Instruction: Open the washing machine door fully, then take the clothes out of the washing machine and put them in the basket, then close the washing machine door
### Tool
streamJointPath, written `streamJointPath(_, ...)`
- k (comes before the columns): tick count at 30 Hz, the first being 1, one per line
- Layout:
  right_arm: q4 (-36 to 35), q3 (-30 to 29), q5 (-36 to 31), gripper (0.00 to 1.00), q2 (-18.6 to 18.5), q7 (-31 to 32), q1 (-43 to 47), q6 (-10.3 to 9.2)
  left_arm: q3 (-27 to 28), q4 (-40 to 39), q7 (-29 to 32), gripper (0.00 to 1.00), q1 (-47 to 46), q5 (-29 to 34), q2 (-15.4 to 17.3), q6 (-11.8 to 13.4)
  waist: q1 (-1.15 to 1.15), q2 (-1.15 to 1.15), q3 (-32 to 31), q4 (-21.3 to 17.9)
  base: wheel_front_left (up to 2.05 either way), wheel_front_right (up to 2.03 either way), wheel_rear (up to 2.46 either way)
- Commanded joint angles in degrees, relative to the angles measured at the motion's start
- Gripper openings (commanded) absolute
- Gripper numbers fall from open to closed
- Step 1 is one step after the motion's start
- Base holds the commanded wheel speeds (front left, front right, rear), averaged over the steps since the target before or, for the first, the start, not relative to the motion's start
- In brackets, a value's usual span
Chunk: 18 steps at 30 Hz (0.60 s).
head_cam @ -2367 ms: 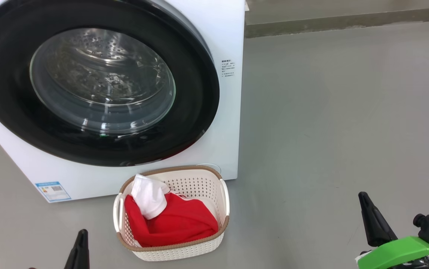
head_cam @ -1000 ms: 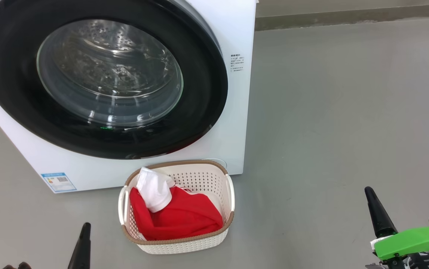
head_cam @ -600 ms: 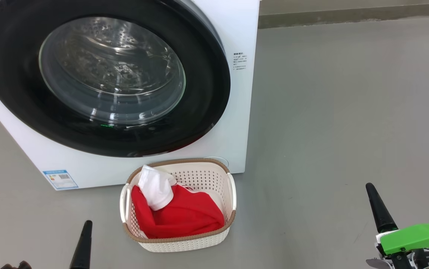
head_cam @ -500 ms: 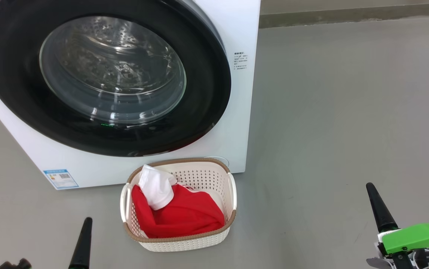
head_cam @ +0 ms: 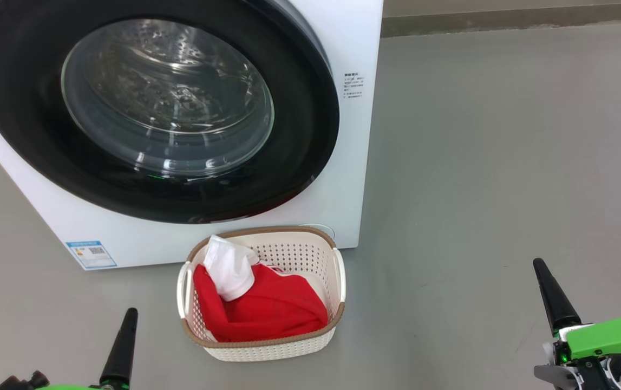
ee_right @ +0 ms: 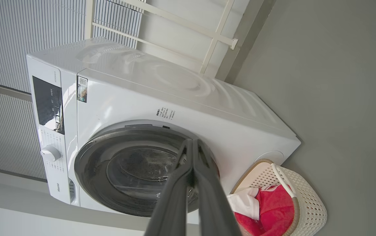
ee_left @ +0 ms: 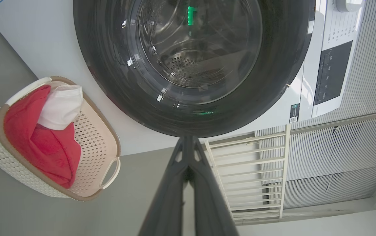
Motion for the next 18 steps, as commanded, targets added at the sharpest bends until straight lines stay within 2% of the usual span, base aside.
streamJointPath(1, -1.42, 0.74, 1.64, 0.0, -0.31, 0.59, -2.64, -0.01, 1.31, -0.97, 0.44, 0.0, -2.69, -1.57, 0.93, -0.35, 0.0, 0.0, 0.04, 0.05, 0.0, 0.0, 0.0)
streamJointPath(18, -1.29, -0.26, 11.69, 0.0, 0.1, 3.37, -3.52, -0.02, 1.34, 0.33, 3.21, 0.0, -4.48, -12.9, 1.04, -0.41, 0.0, 0.0, 0.55, 0.71, 0.0, 0.0, 0.0)
